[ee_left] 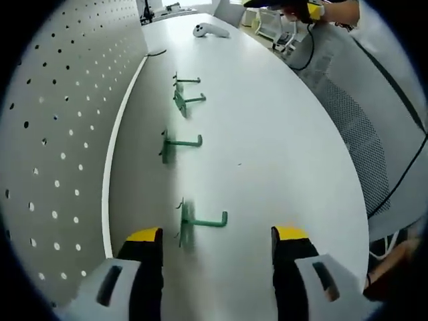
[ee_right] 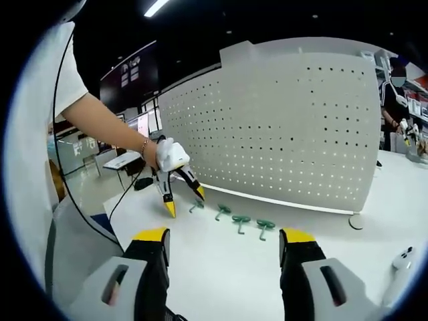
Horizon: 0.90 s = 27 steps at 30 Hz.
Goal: Insert the hook assembly into the mounting plate slot until the hook locks in place.
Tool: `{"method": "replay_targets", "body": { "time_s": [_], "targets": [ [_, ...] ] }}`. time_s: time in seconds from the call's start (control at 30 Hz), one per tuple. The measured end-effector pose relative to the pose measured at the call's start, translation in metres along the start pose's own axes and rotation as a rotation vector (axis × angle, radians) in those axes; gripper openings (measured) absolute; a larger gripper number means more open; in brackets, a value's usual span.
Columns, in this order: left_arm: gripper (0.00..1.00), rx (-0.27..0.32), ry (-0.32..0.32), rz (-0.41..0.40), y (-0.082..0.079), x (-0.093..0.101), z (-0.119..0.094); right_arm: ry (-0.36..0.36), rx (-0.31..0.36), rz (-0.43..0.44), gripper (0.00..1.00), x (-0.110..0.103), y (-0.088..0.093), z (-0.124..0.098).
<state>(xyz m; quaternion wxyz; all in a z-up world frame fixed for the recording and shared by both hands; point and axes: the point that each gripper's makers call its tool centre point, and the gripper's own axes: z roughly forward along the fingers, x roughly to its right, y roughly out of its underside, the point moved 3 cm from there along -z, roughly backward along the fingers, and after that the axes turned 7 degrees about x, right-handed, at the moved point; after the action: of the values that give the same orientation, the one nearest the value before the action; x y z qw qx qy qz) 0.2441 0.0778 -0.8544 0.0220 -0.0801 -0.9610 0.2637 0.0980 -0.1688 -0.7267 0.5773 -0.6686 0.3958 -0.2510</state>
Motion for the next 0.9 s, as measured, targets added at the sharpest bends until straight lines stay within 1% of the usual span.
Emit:
{"method": "replay_targets", "body": {
  "time_s": [0.13, 0.23, 0.33, 0.47, 0.57, 0.8, 0.87, 0.9],
  "targets": [
    [0.59, 0.001, -0.006, -0.009, 0.0, -0.004, -0.001, 0.004, 0.0, 0.002, 0.64, 0.001, 0.0, 0.0],
    [0.51, 0.004, -0.015, -0.026, 0.0, -0.009, -0.002, 0.006, -0.002, 0.003, 0.64, 0.001, 0.001, 0.0],
    [0.4, 0.002, -0.03, -0.046, 0.0, -0.013, -0.003, 0.009, 0.0, 0.007, 0.64, 0.002, 0.0, 0.0],
    [0.26, 0.005, -0.063, -0.088, 0.0, -0.018, -0.003, 0.012, 0.0, 0.006, 0.63, 0.002, 0.0, -0.001],
    [0.19, -0.002, -0.078, -0.1, 0.001, -0.02, -0.004, 0.012, -0.001, 0.005, 0.63, 0.002, 0.001, -0.001],
    [0.1, -0.019, -0.126, -0.123, 0.002, -0.025, -0.004, 0.012, -0.002, 0.001, 0.62, 0.002, 0.001, -0.001],
    [0.06, -0.03, -0.149, -0.105, 0.003, -0.027, -0.004, 0.013, -0.001, 0.001, 0.62, 0.002, 0.001, -0.001],
    [0.05, -0.028, -0.145, -0.098, 0.002, -0.026, -0.004, 0.013, -0.001, 0.001, 0.62, 0.002, 0.001, -0.001]
  ]
}}
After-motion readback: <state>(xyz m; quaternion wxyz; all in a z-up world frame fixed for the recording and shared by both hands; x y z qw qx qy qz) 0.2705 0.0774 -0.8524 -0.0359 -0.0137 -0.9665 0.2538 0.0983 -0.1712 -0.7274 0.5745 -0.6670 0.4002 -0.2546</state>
